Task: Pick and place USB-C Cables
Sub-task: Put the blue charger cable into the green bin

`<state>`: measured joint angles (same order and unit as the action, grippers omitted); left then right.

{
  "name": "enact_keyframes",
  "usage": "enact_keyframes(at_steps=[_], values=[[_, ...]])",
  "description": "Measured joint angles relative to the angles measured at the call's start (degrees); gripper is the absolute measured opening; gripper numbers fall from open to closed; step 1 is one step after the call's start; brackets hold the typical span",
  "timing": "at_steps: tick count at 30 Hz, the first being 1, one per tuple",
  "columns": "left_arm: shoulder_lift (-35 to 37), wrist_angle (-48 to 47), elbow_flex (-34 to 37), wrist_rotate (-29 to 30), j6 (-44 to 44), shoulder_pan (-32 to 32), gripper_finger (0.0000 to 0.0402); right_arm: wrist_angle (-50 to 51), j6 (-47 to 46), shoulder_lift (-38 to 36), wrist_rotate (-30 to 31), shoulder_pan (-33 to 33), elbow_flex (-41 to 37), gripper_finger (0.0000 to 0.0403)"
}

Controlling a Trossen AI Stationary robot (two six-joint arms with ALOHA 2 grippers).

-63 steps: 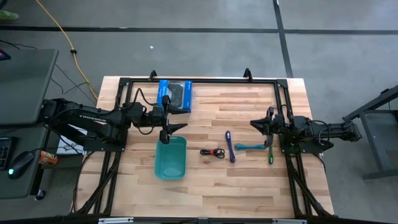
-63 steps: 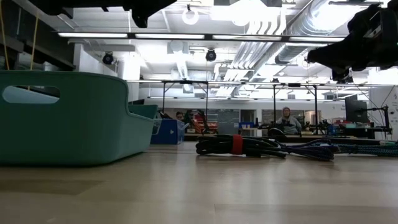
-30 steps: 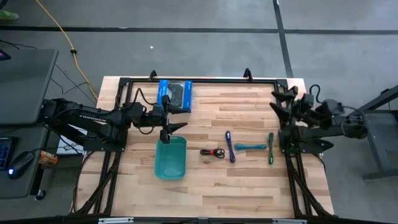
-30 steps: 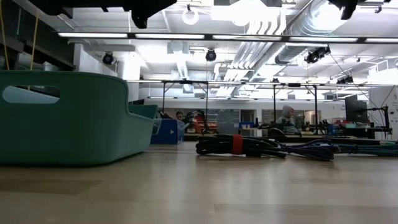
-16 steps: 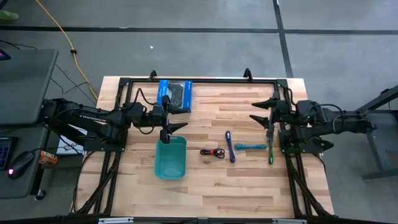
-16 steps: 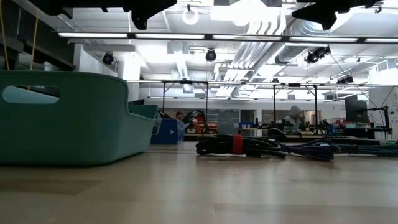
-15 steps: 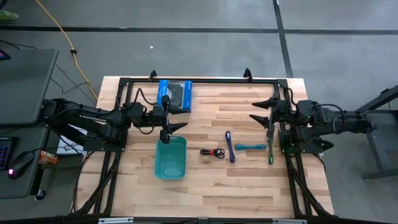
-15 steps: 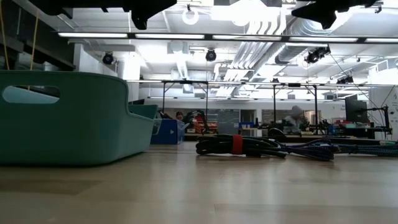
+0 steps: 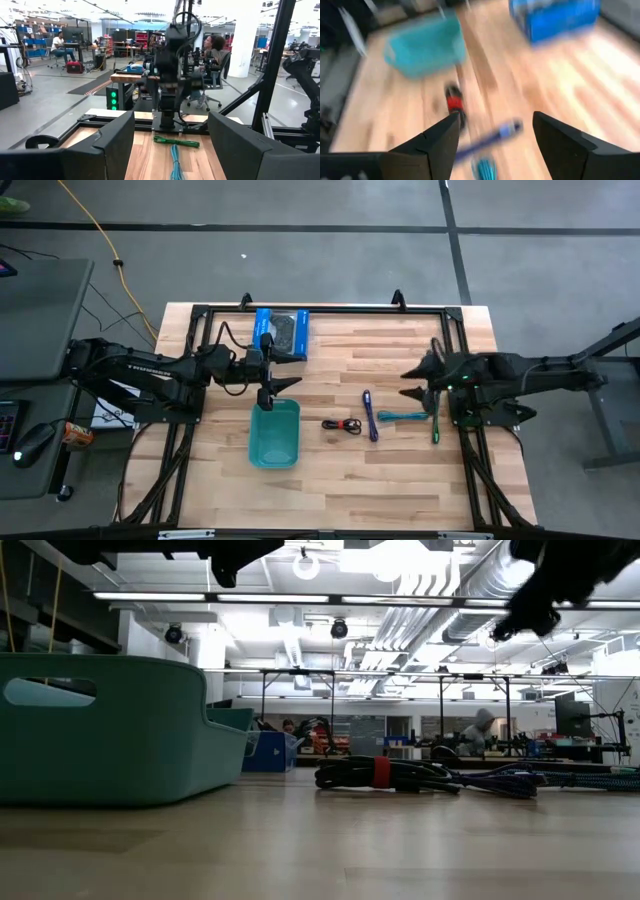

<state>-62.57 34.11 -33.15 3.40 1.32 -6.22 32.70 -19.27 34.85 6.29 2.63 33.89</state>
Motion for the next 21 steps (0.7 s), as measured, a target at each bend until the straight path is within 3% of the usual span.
enact_keyframes(at_steps=[21], values=[[0.00, -0.04, 0.00, 0.00, -0.02, 0.00, 0.0234, 7.32, 0.34, 30.43, -9.91, 0.04, 0.00, 0.0243]])
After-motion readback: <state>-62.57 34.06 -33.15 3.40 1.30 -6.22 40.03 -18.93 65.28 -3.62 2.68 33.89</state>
